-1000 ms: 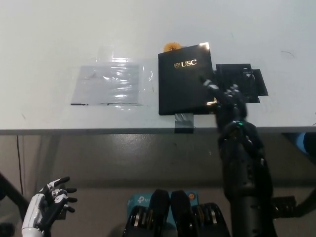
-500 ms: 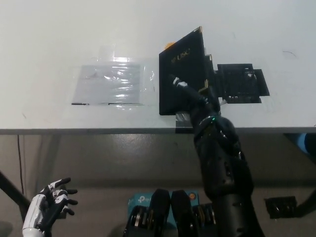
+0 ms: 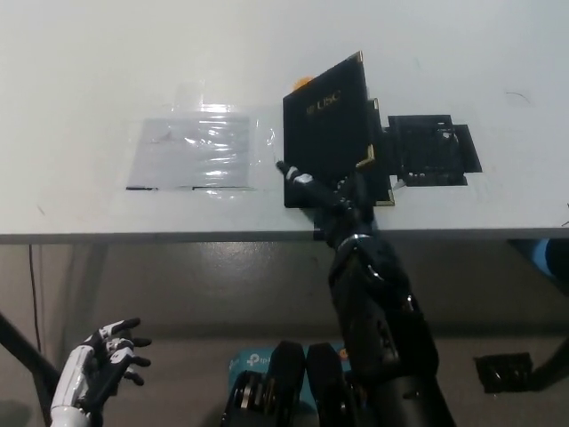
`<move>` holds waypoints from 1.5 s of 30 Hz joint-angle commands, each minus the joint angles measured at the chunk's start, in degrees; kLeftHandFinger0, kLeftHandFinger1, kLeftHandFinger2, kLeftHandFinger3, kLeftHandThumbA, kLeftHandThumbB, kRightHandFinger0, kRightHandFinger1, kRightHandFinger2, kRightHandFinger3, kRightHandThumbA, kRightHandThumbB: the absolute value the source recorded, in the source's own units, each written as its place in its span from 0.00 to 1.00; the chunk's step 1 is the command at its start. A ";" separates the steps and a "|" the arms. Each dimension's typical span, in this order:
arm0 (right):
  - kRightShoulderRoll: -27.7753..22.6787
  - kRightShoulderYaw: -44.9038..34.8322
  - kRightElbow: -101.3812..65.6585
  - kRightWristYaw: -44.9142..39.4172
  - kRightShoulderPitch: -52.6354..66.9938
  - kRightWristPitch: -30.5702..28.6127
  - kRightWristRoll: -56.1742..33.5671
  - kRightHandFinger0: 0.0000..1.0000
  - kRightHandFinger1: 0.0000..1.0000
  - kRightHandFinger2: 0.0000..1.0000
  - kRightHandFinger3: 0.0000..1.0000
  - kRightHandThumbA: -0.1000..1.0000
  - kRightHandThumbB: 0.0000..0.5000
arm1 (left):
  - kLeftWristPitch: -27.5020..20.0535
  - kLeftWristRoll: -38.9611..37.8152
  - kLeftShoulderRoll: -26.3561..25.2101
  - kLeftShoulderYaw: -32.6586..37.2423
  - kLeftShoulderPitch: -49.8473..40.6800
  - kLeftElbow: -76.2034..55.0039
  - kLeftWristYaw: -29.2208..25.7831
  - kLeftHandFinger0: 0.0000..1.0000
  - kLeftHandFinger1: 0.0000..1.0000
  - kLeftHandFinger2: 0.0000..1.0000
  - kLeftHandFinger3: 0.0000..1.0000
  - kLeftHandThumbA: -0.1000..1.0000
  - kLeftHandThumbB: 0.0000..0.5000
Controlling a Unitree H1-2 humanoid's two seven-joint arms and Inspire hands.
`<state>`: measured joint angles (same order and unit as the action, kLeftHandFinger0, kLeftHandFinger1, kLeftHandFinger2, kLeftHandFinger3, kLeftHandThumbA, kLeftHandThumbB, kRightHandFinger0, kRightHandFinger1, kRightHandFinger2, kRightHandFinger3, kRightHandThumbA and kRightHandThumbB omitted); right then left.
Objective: The robot uses its right hand to push the cover of the diary kept in the middle of the desk towards the left to open it
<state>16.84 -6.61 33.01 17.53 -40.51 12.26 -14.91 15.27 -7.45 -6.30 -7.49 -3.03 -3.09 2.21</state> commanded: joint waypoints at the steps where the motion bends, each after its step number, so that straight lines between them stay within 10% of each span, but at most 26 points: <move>1: -0.26 4.73 2.08 -2.57 -2.55 -2.08 5.26 0.92 0.98 1.00 1.00 1.00 0.37 | -0.38 1.07 -1.13 0.99 0.38 -1.43 0.72 0.35 0.43 0.53 0.64 0.48 0.60; 23: -8.10 21.80 9.27 -0.18 -7.46 -8.93 23.39 0.91 1.00 1.00 1.00 1.00 0.36 | 1.10 0.50 -2.34 1.49 2.17 -1.52 1.33 0.32 0.40 0.50 0.65 0.41 0.55; 25: -7.59 22.09 9.28 0.60 -6.80 -9.23 24.09 0.72 0.86 0.91 1.00 1.00 0.38 | 1.79 0.42 -2.27 1.50 2.55 -1.65 1.31 0.32 0.40 0.50 0.64 0.40 0.55; 26: -7.09 22.27 9.57 0.89 -6.58 -9.65 24.50 0.10 0.21 0.34 1.00 1.00 0.41 | 1.91 0.66 -2.27 1.60 2.57 -1.82 1.20 0.32 0.40 0.50 0.64 0.40 0.55; 27: -6.43 22.42 9.71 0.81 -6.22 -9.72 24.60 0.00 0.00 0.01 1.00 1.00 0.46 | 1.60 0.88 -2.26 1.89 2.89 -1.47 1.30 0.32 0.41 0.50 0.64 0.40 0.56; 31: -5.83 23.84 9.51 -0.84 -5.19 -10.29 25.82 0.09 0.19 0.32 1.00 1.00 0.44 | 2.19 1.54 -2.41 3.28 3.84 -1.49 1.75 0.35 0.43 0.52 0.66 0.44 0.62; 32: -5.61 25.14 9.82 -0.36 -5.35 -9.55 27.49 0.00 0.01 0.17 1.00 1.00 0.43 | 1.73 1.57 -2.46 3.52 3.92 -1.43 1.87 0.34 0.42 0.52 0.65 0.43 0.61; 36: -4.15 27.93 10.75 0.20 -5.75 -9.42 30.10 0.09 0.19 0.36 1.00 1.00 0.39 | 1.24 1.79 -2.37 4.32 5.21 -0.34 1.92 0.28 0.37 0.47 0.59 0.42 0.67; 40: -2.57 28.29 11.31 0.49 -5.82 -9.47 30.47 0.01 0.07 0.19 1.00 1.00 0.37 | 0.43 2.27 -2.36 5.28 6.19 0.39 2.40 0.20 0.31 0.42 0.56 0.43 0.76; 43: -2.69 30.86 11.96 -0.04 -6.21 -9.35 33.27 0.38 0.52 0.57 1.00 1.00 0.40 | 0.93 2.16 -2.14 5.47 6.90 0.65 2.46 0.20 0.31 0.41 0.56 0.43 0.84; 45: -2.93 32.25 12.96 -0.21 -6.18 -9.52 34.68 0.08 0.15 0.27 1.00 1.00 0.45 | 1.80 2.23 -2.14 5.55 7.03 0.09 2.37 0.20 0.30 0.41 0.55 0.43 0.82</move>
<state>13.35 23.87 45.20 17.66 -44.38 5.11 15.11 17.00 -5.78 -7.70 -2.42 2.91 -2.12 3.74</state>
